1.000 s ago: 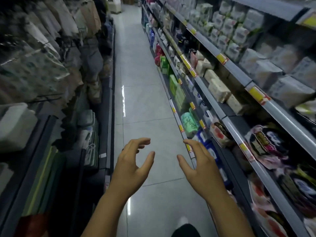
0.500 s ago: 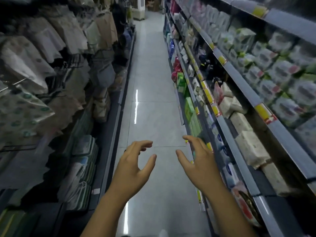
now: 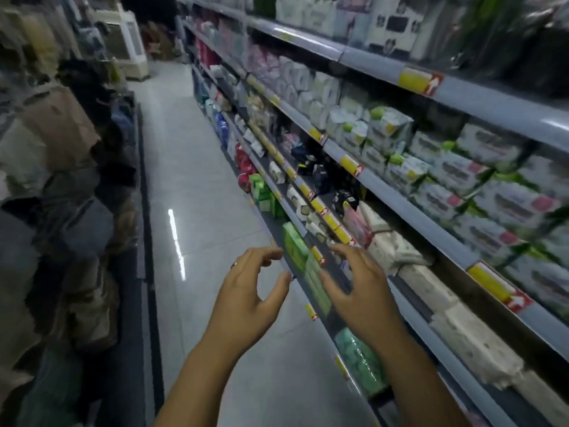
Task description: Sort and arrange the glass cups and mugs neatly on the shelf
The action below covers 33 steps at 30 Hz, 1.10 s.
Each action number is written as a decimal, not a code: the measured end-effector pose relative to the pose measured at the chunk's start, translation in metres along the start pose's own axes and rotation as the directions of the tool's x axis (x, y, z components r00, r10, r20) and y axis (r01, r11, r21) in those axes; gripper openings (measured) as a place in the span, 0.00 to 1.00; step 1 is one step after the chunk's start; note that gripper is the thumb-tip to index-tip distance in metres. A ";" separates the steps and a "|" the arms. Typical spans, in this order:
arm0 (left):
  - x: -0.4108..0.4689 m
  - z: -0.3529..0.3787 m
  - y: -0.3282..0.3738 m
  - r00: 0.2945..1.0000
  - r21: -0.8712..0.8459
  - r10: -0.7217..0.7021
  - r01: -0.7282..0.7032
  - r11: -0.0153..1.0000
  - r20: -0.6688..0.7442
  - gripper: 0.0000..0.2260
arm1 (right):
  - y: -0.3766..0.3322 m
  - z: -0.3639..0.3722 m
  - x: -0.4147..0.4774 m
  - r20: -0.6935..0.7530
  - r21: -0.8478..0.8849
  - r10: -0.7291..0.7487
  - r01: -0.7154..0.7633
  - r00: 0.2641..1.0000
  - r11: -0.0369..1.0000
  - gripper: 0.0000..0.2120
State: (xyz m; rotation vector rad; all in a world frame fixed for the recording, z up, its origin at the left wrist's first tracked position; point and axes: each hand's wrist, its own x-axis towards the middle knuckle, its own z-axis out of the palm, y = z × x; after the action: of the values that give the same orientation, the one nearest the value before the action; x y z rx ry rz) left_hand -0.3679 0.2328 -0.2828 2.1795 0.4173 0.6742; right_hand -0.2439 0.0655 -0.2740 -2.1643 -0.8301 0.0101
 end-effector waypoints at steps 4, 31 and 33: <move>0.097 -0.004 0.004 0.979 -0.068 0.183 -0.177 0.982 0.088 0.13 | -0.015 -0.012 0.059 -0.135 -0.038 0.053 -0.059 0.989 0.998 0.19; 0.463 0.137 0.222 0.657 -0.344 0.745 -0.677 0.650 0.115 0.15 | -0.006 -0.267 0.256 -0.720 -0.406 -0.066 -0.343 0.691 0.847 0.16; 0.473 0.149 0.229 0.605 -0.367 0.782 -0.700 0.612 0.150 0.19 | 0.003 -0.271 0.261 -0.788 -0.375 -0.030 -0.441 0.615 0.815 0.18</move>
State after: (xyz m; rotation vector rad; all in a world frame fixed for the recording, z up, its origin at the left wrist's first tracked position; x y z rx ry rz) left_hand 0.1164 0.2353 -0.0301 2.0815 -0.7912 0.7570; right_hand 0.0356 0.0269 -0.0247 -2.4171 -0.0259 -1.0975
